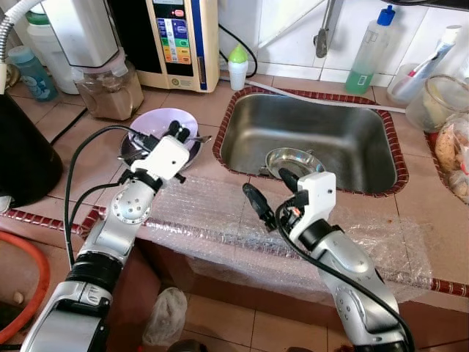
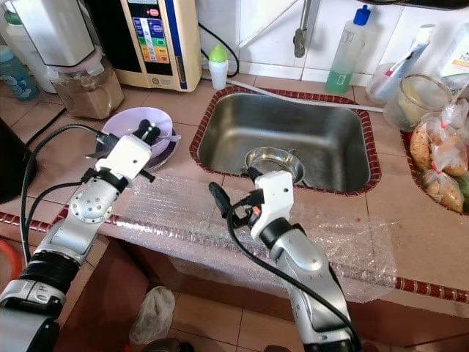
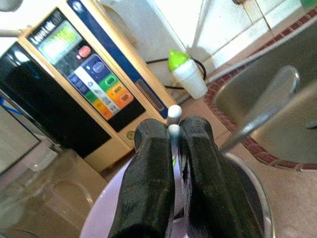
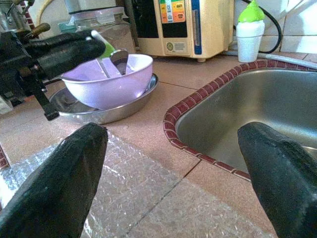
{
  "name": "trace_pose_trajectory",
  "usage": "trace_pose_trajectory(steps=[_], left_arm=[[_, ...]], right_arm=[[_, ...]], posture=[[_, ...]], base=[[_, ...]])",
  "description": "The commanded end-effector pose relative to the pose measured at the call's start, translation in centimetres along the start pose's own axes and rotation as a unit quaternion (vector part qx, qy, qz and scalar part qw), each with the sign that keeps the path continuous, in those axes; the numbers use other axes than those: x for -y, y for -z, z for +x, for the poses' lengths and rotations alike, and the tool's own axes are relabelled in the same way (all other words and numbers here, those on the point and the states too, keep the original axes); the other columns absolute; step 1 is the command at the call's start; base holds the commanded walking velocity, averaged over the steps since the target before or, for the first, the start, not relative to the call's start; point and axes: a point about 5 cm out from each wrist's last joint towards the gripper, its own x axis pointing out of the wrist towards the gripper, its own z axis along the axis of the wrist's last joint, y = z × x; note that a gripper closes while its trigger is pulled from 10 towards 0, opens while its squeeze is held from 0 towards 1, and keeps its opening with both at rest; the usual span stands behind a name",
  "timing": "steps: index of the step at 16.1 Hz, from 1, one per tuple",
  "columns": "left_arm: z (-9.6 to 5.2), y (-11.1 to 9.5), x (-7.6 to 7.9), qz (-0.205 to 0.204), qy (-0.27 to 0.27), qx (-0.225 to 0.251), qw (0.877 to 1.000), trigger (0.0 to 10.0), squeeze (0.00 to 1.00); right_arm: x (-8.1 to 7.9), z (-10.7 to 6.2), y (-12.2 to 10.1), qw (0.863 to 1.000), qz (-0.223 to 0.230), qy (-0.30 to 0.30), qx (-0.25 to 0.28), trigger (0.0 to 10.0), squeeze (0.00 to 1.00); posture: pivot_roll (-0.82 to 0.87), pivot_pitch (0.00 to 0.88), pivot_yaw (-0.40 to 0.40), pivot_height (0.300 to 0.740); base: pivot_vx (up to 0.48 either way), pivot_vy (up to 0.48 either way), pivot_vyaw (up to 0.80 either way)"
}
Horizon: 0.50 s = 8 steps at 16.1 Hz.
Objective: Kitchen organization
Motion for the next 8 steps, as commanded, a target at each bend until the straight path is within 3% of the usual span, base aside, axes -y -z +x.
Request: trace_pose_trajectory(steps=[1, 7, 8], left_arm=[[0.0, -0.4, -1.1, 0.016, -0.021, 0.008, 1.0, 0.4, 0.0], [-0.2, -3.2, -3.2, 0.026, -0.081, 0.071, 0.994, 0.0, 0.0], [0.2, -4.5, -3.9, 0.003, -0.09, 0.097, 0.991, 0.0, 0.0]], right_arm=[[0.0, 0.1, -0.1, 1.0, 0.001, -0.005, 0.003, 10.0, 0.0], [0.0, 0.6, -0.2, 1.0, 0.004, -0.005, 0.01, 10.0, 0.0], [0.1, 0.8, -0.2, 1.0, 0.003, -0.005, 0.013, 10.0, 0.0]], posture=[[-0.05, 0.012, 0.043, 0.74], [-0.03, 0.0, 0.036, 0.74], [-0.02, 0.0, 0.031, 0.74]], base=[[0.0, 0.0, 0.0], [0.0, 0.0, 0.0], [0.0, 0.0, 0.0]])
